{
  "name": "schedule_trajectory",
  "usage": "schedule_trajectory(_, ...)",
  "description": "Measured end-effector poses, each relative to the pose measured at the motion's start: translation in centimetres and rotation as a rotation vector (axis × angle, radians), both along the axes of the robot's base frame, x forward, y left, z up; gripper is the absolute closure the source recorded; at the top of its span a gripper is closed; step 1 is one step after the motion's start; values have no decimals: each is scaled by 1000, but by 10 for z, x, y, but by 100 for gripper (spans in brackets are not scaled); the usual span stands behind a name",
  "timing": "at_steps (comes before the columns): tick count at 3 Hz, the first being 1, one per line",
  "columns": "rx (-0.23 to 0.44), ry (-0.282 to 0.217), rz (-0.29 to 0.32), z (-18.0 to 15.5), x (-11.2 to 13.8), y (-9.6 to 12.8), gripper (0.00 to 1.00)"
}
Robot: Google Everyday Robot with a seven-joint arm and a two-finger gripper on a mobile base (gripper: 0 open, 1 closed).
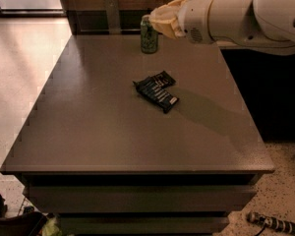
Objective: Move rxbar blueberry near green can
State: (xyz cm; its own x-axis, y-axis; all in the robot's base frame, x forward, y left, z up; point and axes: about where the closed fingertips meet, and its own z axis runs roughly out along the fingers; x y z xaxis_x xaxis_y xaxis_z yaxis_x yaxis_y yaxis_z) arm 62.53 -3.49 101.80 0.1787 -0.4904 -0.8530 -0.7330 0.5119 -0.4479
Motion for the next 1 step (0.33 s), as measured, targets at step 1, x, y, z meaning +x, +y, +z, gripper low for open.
schedule_trajectory(1, -1, -3, 4, 2, -1, 3, 36)
